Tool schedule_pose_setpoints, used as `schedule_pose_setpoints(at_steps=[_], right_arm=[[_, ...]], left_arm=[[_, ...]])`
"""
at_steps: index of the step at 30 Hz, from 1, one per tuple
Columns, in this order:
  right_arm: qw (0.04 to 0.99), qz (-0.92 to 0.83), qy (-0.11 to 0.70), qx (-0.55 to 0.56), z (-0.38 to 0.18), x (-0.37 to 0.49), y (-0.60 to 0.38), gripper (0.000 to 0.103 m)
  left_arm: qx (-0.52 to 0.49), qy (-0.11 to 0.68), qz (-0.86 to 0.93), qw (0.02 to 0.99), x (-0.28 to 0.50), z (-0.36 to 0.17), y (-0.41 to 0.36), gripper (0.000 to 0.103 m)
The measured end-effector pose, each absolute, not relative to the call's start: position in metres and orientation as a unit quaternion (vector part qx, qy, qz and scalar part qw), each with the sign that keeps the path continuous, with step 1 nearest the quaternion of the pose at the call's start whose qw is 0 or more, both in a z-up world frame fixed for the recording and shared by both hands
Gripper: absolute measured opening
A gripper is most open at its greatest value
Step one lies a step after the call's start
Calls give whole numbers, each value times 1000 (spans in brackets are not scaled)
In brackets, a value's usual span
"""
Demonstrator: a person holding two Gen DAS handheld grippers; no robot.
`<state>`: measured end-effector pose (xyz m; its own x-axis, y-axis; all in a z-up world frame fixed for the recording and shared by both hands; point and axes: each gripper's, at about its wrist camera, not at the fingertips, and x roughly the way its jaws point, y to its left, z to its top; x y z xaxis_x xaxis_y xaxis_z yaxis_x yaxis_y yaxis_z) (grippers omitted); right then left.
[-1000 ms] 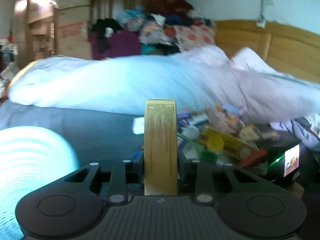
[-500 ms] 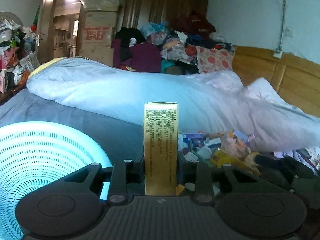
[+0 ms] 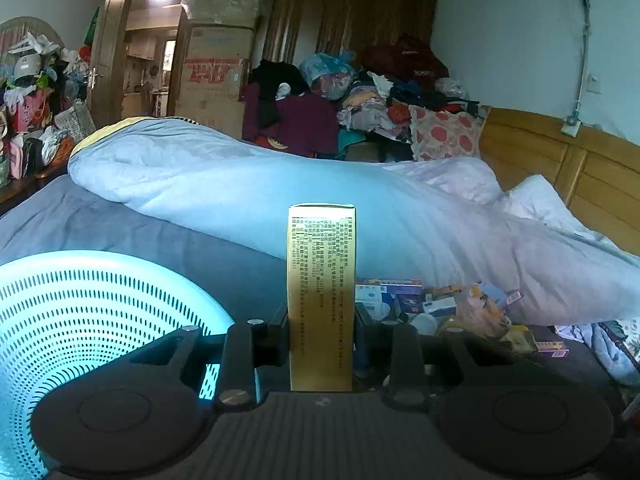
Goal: Organize objects
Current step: 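Grasp the black box with gold label with the right tool, then carry the yellow box to the basket and open the left tool while right carries black box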
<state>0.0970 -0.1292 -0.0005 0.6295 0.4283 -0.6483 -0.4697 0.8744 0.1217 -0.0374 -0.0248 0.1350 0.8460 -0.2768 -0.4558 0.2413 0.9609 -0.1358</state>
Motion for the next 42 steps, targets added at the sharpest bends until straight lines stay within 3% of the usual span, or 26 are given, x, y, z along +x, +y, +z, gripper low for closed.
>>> schedule_pose_setpoints(at_steps=[4,12,18,28,40,42], right_arm=[[921,240,305,20,38,84,-149,50],[948,264,176,29,182,93,-123,51],[922,340,176,60,238,108,-49,51],[890,373,258,43,228,95,57,51],[894,353,275,28,200,86,86,53],[897,348,272,25,198,85,86,61]], left_arm=[[-52,233,-121,963,-37,143,-10,33],[-92,187,-15,978,-51,197,88,33],[-92,230,82,965,-41,214,179,33],[-103,319,123,934,-21,179,261,33],[-93,333,112,932,-3,155,242,35],[-94,335,110,931,2,152,242,35]])
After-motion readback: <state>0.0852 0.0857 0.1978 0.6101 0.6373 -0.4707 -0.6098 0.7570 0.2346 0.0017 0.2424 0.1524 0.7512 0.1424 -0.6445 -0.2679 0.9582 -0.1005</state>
